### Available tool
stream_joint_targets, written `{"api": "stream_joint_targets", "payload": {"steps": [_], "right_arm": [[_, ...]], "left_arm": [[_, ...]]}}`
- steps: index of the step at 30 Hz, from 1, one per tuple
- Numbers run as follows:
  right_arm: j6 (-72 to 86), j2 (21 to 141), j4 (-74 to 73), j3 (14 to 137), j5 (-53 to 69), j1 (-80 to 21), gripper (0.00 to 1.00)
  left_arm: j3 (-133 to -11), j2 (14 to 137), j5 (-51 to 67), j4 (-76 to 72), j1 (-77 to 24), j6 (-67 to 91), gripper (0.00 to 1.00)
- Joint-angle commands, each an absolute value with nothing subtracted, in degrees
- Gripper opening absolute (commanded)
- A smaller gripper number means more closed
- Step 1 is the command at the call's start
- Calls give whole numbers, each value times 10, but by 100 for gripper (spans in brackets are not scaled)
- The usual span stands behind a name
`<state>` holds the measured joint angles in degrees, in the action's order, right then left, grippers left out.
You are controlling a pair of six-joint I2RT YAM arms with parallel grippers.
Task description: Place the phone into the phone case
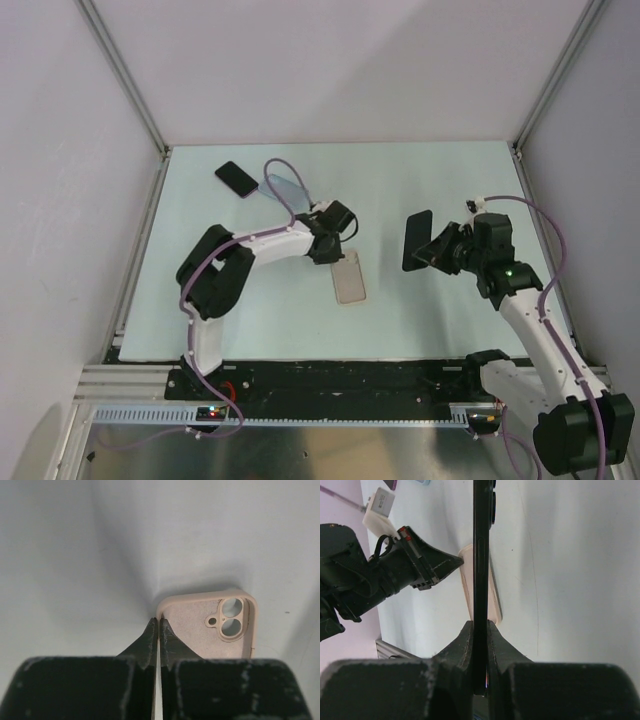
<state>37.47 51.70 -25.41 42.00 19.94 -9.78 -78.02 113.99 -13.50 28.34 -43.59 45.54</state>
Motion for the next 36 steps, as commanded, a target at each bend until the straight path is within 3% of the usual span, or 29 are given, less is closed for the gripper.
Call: {"api": "stream_joint_targets", "payload": {"steps": [1, 16, 22, 24, 26, 27, 29, 32, 36], "right_arm": [[373, 541, -189, 433, 249, -103, 0], [411, 693, -76, 447, 342, -194, 0], [402, 720, -73, 450, 350, -204, 0], [400, 723, -73, 450, 350, -204, 0], [397, 724, -74, 450, 352, -204, 0], [394, 724, -76, 451, 351, -204, 0], [391, 723, -80, 452, 350, -201, 0], [386, 723, -85, 453, 353, -196, 0], [378, 719, -99, 454, 350, -195, 0]], "left_arm": [[-713, 1055, -181, 309, -402, 553, 0], [-475, 858, -192, 309, -378, 822, 0], [-471, 833, -190, 302, -382, 787, 1], [-480, 825, -192, 301, -383, 742, 17], [-483, 811, -197, 300, -383, 694, 47], [-481, 803, -200, 298, -383, 673, 58], [-478, 784, -207, 297, -383, 624, 72], [-491, 763, -227, 298, -382, 529, 80], [-545, 778, -227, 300, -374, 392, 80]]}}
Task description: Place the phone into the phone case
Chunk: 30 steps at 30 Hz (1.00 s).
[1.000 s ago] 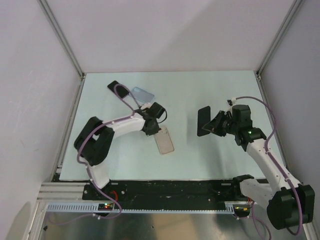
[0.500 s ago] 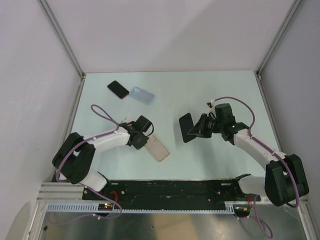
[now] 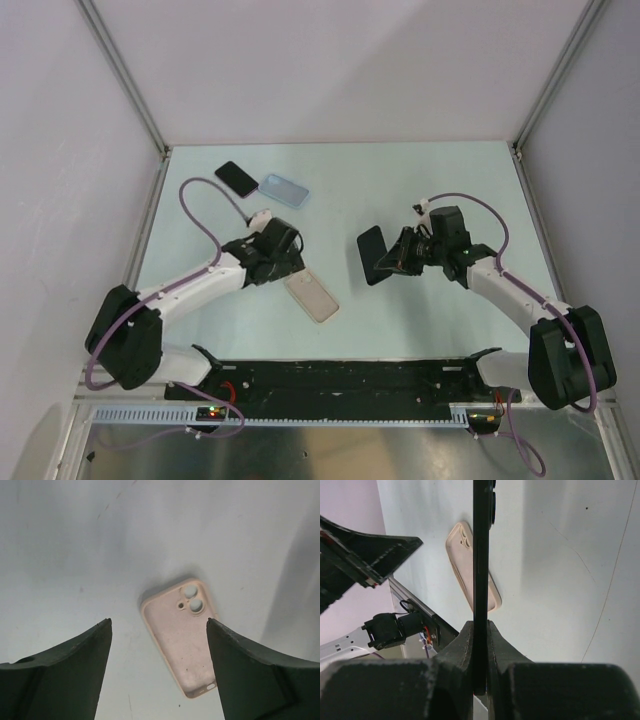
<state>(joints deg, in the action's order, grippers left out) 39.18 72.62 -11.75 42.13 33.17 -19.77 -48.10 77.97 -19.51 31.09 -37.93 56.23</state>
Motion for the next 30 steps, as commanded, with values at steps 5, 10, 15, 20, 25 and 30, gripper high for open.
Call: {"api": "stream_joint_targets", "payload": {"steps": [5, 10, 15, 20, 25, 30], "right_arm": [[366, 708, -121, 454, 341, -191, 0], [355, 687, -140, 454, 334, -179, 0], [348, 677, -151, 454, 332, -177, 0], [344, 672, -156, 454, 329, -177, 0], [335, 674, -160, 452, 328, -181, 0], [338, 681, -146, 447, 334, -186, 0]], "left_arm": [[-619, 853, -192, 311, -366, 263, 78], [-644, 899, -163, 317, -344, 228, 73], [-651, 917, -144, 320, -324, 207, 71], [-662, 923, -135, 325, -316, 202, 71], [-669, 934, -149, 333, -313, 214, 69], [-659, 932, -139, 336, -313, 229, 67]]}}
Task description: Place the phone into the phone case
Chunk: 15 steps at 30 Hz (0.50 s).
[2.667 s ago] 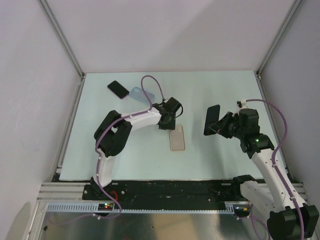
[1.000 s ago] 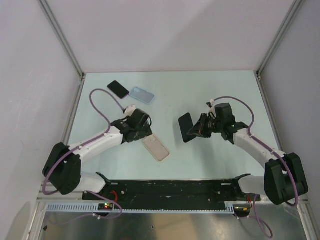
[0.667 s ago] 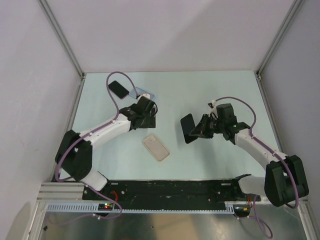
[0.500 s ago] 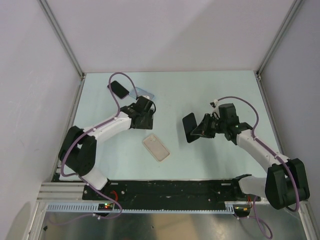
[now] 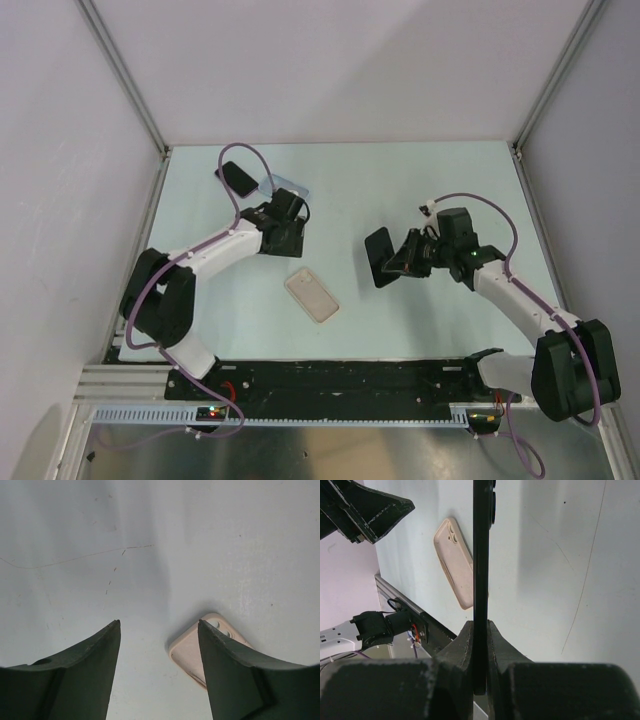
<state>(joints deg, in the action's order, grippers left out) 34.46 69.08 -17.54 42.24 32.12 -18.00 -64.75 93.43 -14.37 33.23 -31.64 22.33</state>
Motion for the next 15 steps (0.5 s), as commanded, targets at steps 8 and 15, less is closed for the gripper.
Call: {"api": "stream_joint_targets", "payload": {"steps": [8, 15], "right_arm": [[345, 698, -130, 446, 333, -208, 0], [345, 704, -126, 446, 329, -221, 0]], "left_arm": [[-648, 949, -104, 335, -318, 219, 62], [-639, 980, -82, 333, -332, 210, 59]]}}
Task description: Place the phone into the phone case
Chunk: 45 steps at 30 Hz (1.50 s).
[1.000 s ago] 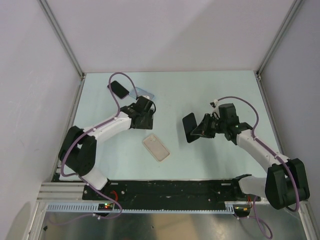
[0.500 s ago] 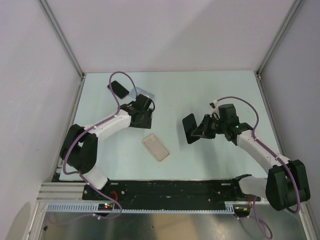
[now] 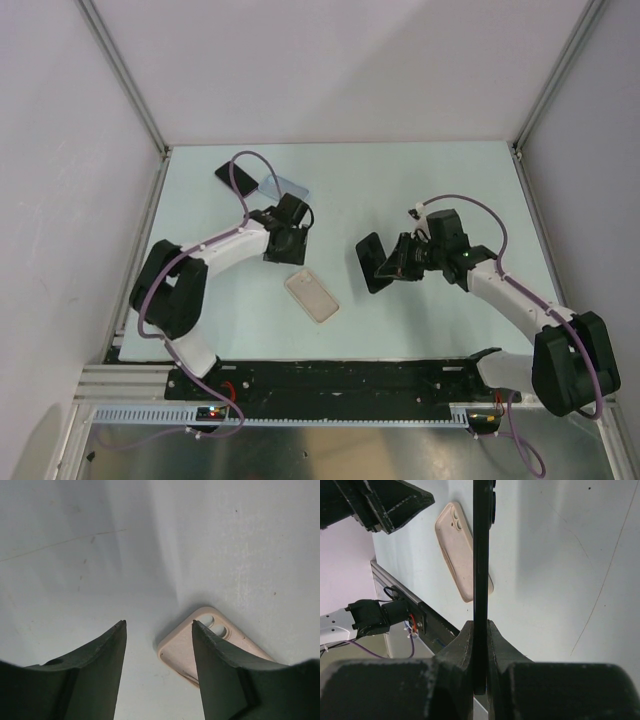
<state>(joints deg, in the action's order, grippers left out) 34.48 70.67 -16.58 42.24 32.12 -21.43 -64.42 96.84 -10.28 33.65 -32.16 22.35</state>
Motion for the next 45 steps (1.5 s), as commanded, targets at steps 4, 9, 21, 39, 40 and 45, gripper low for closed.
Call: {"api": "stream_joint_targets", "payload": {"steps": [4, 9, 21, 39, 40, 45], "right_arm": [[343, 707, -129, 446, 327, -225, 0], [341, 713, -126, 446, 330, -227, 0], [339, 718, -128, 446, 329, -229, 0], [325, 701, -175, 457, 318, -232, 0], [322, 697, -180, 456, 317, -232, 0], [313, 683, -188, 447, 324, -234, 0]], "left_arm": [[-634, 991, -73, 328, -341, 209, 58], [-622, 992, -63, 323, -343, 208, 56], [-599, 1006, -67, 315, -343, 213, 39], [-676, 1054, -33, 272, -405, 219, 0], [-678, 1056, -31, 271, -407, 219, 0], [-679, 1053, -27, 262, -420, 213, 0]]}}
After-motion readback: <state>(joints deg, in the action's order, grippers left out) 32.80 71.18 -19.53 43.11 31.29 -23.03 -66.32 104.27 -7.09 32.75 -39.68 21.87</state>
